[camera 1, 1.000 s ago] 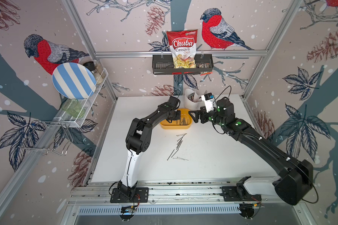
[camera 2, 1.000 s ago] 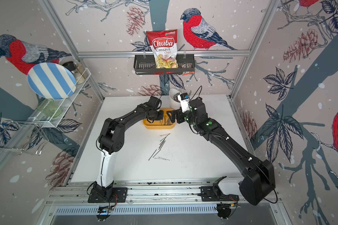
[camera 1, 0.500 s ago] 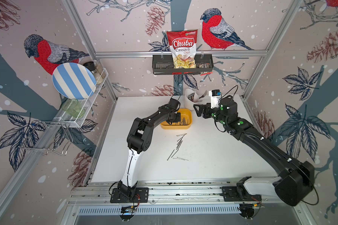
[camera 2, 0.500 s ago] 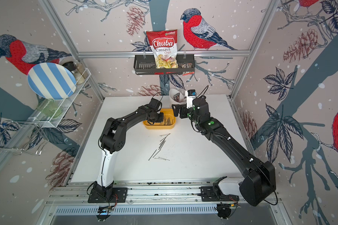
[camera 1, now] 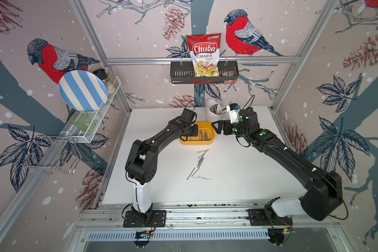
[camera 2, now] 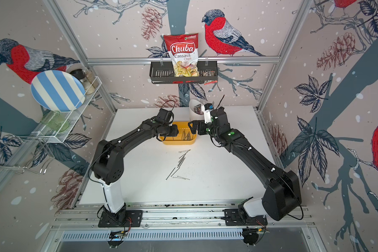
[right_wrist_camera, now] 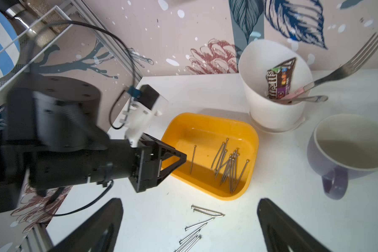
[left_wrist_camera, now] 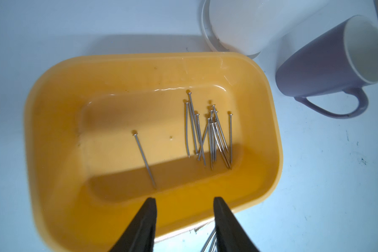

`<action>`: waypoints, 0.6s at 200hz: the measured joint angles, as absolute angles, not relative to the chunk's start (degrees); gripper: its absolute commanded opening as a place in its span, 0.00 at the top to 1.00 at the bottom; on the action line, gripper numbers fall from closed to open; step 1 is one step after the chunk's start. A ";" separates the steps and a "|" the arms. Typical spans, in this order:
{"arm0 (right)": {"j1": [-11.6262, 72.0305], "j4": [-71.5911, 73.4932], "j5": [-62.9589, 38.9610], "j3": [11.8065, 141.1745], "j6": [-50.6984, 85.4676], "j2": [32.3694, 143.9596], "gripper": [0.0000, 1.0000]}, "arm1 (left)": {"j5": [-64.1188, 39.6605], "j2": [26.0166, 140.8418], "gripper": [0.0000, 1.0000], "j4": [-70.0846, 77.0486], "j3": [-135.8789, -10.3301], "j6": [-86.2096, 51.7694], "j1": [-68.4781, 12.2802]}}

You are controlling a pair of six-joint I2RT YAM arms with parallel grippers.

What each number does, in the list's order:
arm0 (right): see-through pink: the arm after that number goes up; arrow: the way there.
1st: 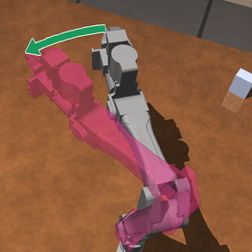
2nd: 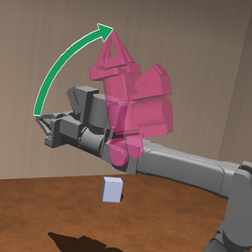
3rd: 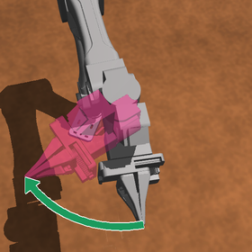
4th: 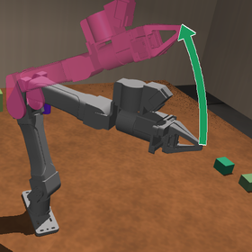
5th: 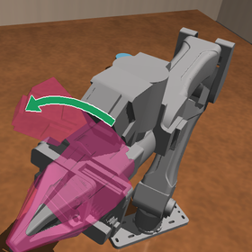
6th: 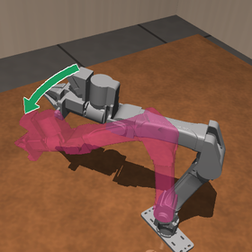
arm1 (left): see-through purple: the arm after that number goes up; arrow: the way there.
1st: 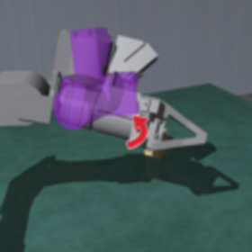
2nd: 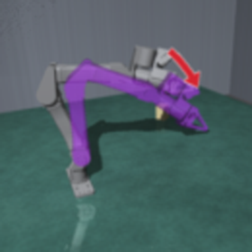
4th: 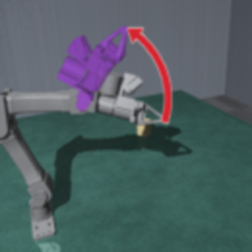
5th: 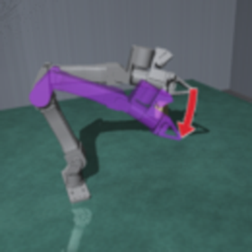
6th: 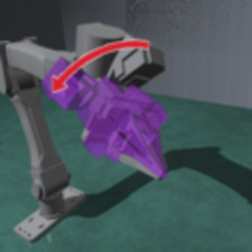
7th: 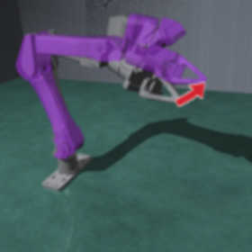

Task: Put the nails on the desktop into the storage box
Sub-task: Place the nail in the storage box.

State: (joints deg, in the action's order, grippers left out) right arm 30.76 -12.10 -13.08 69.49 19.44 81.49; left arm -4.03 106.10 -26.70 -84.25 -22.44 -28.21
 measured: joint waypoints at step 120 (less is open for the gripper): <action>53.04 -35.53 -6.42 68.10 15.20 93.43 0.31 | -17.63 79.70 0.05 -24.23 -48.18 -17.52 -20.58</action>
State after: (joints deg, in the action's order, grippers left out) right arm 53.04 -35.53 -6.42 68.10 15.20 93.43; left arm -17.63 79.70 -24.23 -48.18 -17.52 -20.58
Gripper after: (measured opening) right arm 0.687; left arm 0.953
